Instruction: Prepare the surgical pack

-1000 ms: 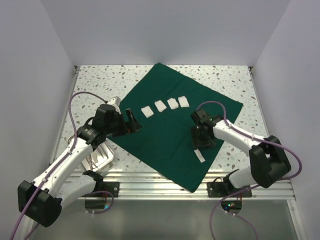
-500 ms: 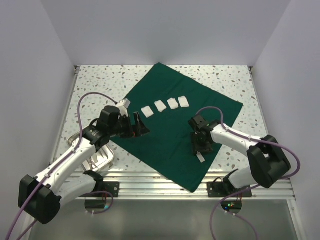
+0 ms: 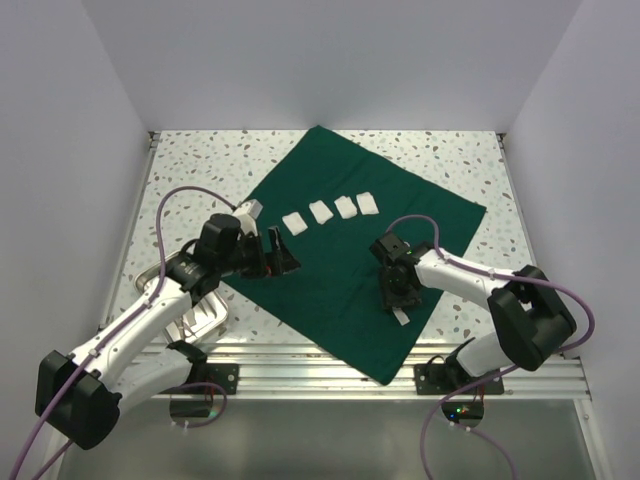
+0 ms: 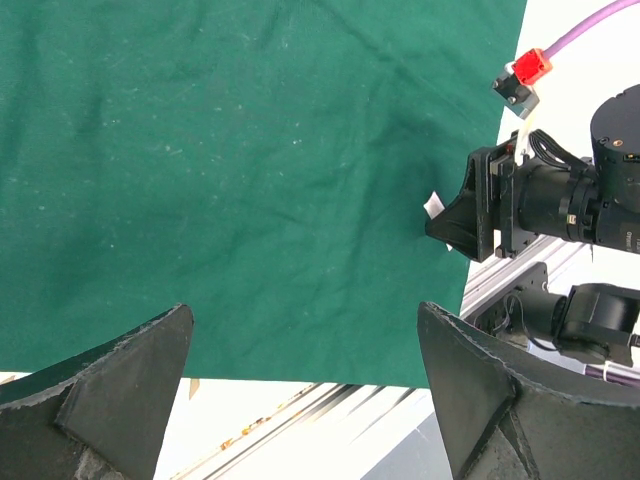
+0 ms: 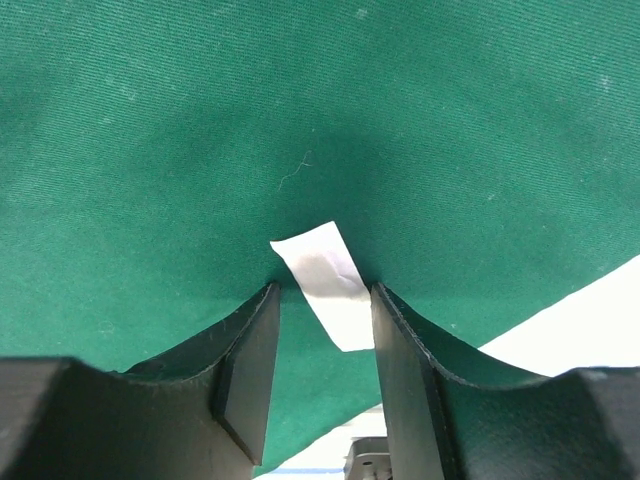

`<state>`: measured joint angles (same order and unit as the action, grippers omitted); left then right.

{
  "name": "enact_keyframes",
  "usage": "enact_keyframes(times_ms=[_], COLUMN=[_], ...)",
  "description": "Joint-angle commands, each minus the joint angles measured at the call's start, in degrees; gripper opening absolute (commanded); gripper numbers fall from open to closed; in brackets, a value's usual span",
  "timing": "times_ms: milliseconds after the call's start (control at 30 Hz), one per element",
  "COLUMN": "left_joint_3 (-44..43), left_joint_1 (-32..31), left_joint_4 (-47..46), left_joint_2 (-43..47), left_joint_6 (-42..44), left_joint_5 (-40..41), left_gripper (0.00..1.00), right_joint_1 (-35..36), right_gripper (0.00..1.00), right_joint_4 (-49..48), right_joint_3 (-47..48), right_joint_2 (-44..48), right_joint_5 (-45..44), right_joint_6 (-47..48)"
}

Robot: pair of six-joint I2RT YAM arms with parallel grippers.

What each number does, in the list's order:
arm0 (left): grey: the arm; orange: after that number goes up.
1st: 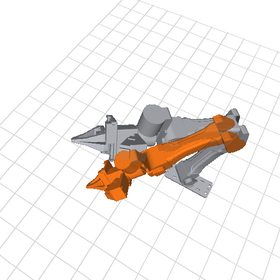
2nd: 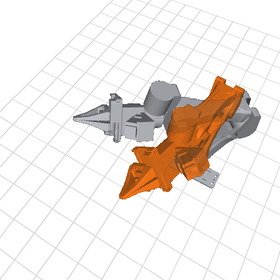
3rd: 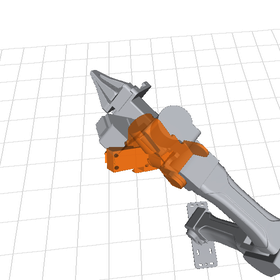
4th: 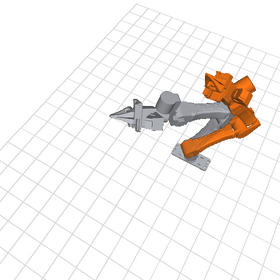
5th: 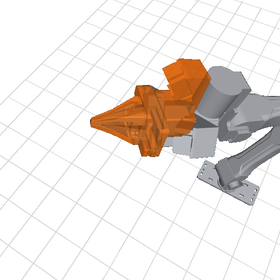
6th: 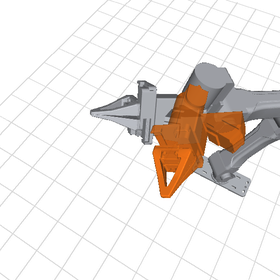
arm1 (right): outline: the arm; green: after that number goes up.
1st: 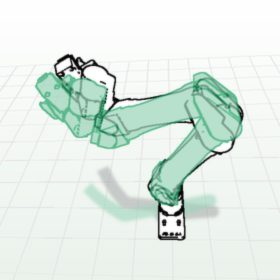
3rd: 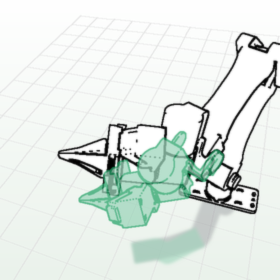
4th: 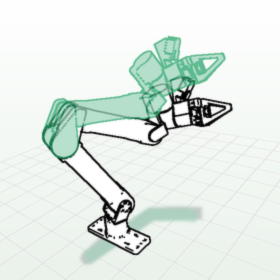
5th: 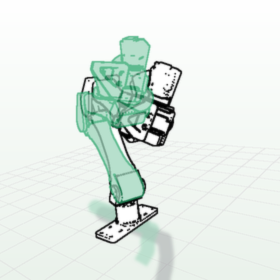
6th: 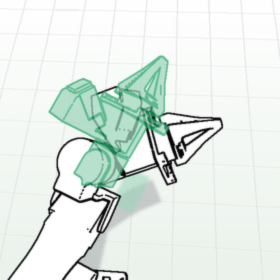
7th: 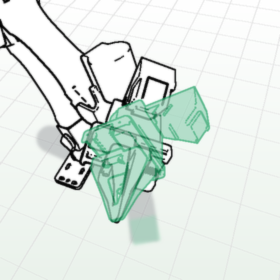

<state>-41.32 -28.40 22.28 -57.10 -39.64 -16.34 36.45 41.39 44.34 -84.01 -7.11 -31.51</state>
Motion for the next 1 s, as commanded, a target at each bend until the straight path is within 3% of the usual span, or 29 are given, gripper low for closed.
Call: enact_keyframes(times_ms=[0, 267, 533, 667, 967], left_joint_3=[0.3, 0.3, 0.5, 1.7, 3.4], left_joint_1=[-0.6, -1.0, -1.3, -1.4, -2.5], left_joint_4=[-2.0, -2.3, -3.2, -6.2, -10.1], left_joint_2=[0.9, 0.8, 0.2, -0.5, -2.0], left_joint_6=[0.3, 0.2, 0.1, -1.0, -2.6], left_joint_5=[-0.9, -1.0, -2.0, -5.3, -6.5], left_gripper=[0.97, 0.97, 0.97, 0.97, 0.97], right_joint_1=[0.3, 0.2, 0.3, 0.3, 1.7], right_gripper=[0.48, 0.50, 0.40, 0.25, 0.24], right_joint_4=[0.0, 0.0, -1.0, -1.6, -0.3], right_joint_3=[0.8, 0.7, 0.9, 0.7, 3.9], right_joint_2=[-0.8, -1.0, -1.4, 0.4, 6.1], right_joint_5=[-4.0, -2.2, -1.5, -1.9, -1.4], right_joint_6=[-0.8, -0.2, 0.0, -0.2, 2.4])
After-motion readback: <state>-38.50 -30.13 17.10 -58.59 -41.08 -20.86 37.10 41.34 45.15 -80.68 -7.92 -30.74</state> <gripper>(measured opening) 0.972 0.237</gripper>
